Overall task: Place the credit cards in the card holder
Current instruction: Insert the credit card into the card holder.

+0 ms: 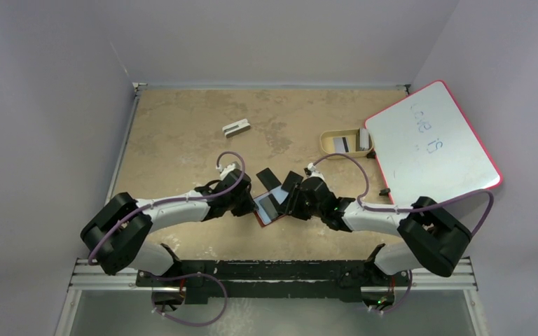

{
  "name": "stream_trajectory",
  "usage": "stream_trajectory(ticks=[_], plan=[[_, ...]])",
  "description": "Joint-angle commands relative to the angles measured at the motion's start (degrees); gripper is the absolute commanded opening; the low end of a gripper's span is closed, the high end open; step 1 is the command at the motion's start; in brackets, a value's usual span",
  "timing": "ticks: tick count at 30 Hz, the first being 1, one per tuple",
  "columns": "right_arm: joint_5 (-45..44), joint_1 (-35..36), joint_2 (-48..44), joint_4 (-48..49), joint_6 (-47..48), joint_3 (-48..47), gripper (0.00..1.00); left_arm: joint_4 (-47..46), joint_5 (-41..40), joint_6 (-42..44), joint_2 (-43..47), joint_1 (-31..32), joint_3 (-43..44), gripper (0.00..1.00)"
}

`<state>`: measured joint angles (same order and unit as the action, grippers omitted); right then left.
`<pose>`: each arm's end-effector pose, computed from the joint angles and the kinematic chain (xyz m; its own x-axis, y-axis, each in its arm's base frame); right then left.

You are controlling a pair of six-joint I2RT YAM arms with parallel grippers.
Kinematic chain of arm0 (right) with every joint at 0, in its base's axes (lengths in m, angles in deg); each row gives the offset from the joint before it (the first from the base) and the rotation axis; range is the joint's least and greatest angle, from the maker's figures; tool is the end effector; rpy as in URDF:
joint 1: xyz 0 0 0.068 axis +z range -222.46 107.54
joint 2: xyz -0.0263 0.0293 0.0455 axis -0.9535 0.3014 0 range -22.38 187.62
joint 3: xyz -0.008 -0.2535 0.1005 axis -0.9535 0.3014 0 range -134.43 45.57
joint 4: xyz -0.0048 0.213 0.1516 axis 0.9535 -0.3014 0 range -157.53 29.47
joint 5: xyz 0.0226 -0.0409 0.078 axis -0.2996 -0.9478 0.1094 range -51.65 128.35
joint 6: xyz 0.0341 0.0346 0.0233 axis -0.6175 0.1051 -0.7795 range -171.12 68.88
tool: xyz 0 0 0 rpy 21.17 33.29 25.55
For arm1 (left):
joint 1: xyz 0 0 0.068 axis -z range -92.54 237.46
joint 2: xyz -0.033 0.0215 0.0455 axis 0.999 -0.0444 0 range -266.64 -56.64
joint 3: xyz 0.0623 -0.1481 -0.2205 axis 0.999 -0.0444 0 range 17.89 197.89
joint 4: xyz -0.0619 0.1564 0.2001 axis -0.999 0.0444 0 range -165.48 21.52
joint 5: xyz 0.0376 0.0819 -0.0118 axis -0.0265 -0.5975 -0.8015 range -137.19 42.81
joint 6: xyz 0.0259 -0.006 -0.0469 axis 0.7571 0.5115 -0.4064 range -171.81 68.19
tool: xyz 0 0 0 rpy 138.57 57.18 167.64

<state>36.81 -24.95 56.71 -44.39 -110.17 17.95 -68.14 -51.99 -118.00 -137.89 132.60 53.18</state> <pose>0.1756 0.1903 0.1551 -0.8204 0.3736 -0.4329 -0.0364 0.7213 0.6916 0.1845 -0.1813 0.1523 -0.8423 -0.4460 -0.3026 -0.2465 0.8181 -0.5197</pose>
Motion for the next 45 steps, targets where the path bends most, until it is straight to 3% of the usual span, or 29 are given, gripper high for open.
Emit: stream_trajectory(ticks=[1, 15, 29, 35, 40, 45], plan=[[0.84, 0.24, 0.62, 3.49, -0.69, 0.4, 0.42, -2.44, -0.6, 1.13, -0.27, 0.12, -0.6, 0.13], [3.31, 0.4, 3.34, 7.84, 1.26, -0.23, 0.26, -4.59, 1.31, 0.86, -0.73, 0.1, -1.14, 0.13], [6.26, 1.03, 5.43, 11.24, 0.0, -0.19, 0.22, -9.67, 5.46, -3.08, 0.48, 0.16, -4.73, 0.13], [9.71, 1.09, 3.98, 2.25, 4.4, -2.82, 0.3, -8.17, 5.29, -3.46, 1.35, 0.21, -4.79, 0.13], [5.28, 0.84, -2.27, -4.19, 6.95, -3.71, 0.4, -6.65, 4.71, -3.5, 2.89, 0.2, -4.78, 0.13], [4.25, 0.37, -2.75, -3.94, 9.41, -5.0, 0.44, -6.65, 4.97, -3.89, 3.75, 0.16, -5.09, 0.13]])
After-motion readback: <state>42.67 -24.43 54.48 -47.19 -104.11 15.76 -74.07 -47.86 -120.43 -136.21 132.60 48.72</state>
